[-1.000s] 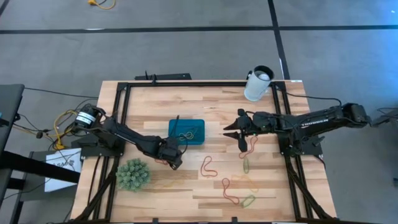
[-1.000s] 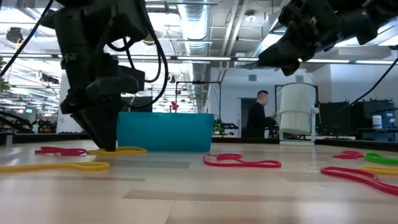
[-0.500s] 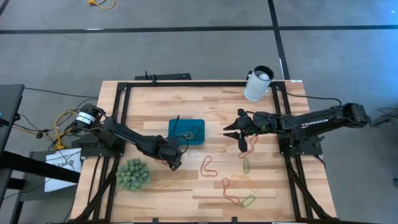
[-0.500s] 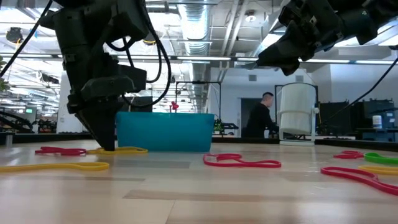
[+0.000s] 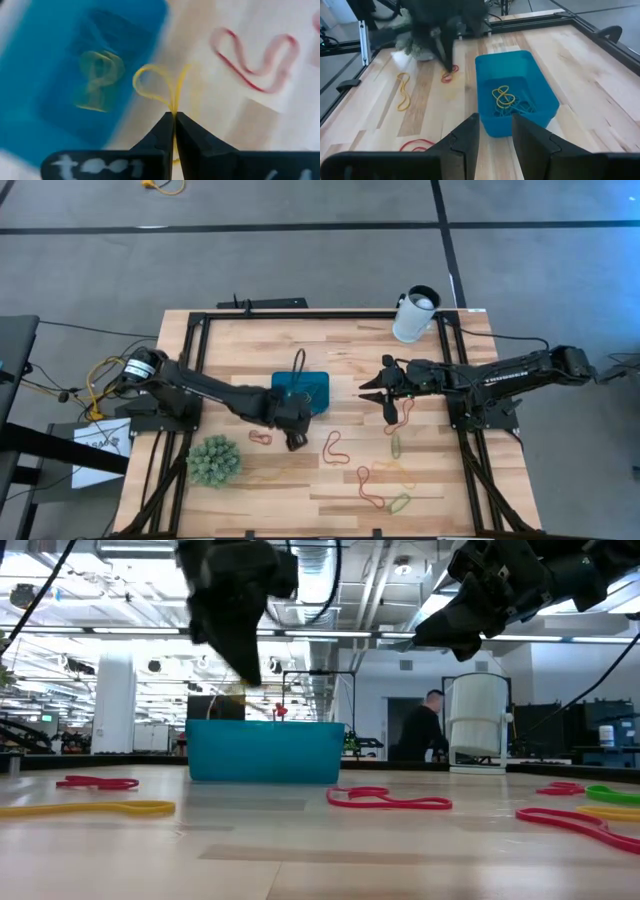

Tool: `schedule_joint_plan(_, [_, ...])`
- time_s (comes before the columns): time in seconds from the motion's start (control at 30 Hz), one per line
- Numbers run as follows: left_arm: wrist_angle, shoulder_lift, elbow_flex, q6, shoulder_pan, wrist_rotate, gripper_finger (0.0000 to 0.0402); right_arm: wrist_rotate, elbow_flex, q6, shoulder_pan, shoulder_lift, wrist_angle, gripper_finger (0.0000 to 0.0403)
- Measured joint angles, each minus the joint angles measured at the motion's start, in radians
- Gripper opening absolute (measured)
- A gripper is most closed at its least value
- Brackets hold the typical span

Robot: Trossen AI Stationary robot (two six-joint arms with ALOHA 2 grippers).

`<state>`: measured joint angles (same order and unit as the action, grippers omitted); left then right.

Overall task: Pick and place items into bin
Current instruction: Put the yellow rubber band into the blue bin

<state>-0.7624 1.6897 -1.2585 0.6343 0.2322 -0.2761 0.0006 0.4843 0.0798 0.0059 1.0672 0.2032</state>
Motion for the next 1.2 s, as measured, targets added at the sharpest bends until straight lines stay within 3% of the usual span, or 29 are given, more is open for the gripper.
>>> schedule_joint_plan(0.13, [-0.193,-0.003,-0.094,-0.029,-0.052,-0.158,0.0000,0.000,0.000,0.000,0.000,0.000,0.000,0.0107])
schedule_joint_plan(0.23, [-0.222,-0.003,-0.097,-0.072,-0.114,-0.208,0.0000,0.000,0.000,0.000,0.000,0.000,0.000,0.0107])
schedule_joint_plan(0.5, [0.033,-0.002,0.055,-0.178,-0.245,-0.072,0.0000,0.000,0.000,0.000,0.000,0.000,0.000,0.0107])
schedule_joint_plan(0.83, [0.297,-0.002,0.212,-0.193,-0.258,0.037,0.0000,0.000,0.000,-0.001,-0.008,0.000,-0.008,0.0107])
schedule_joint_plan(1.2, [0.308,-0.002,0.230,-0.226,-0.258,0.036,0.0023,0.000,0.000,-0.001,-0.008,0.000,-0.008,0.0107])
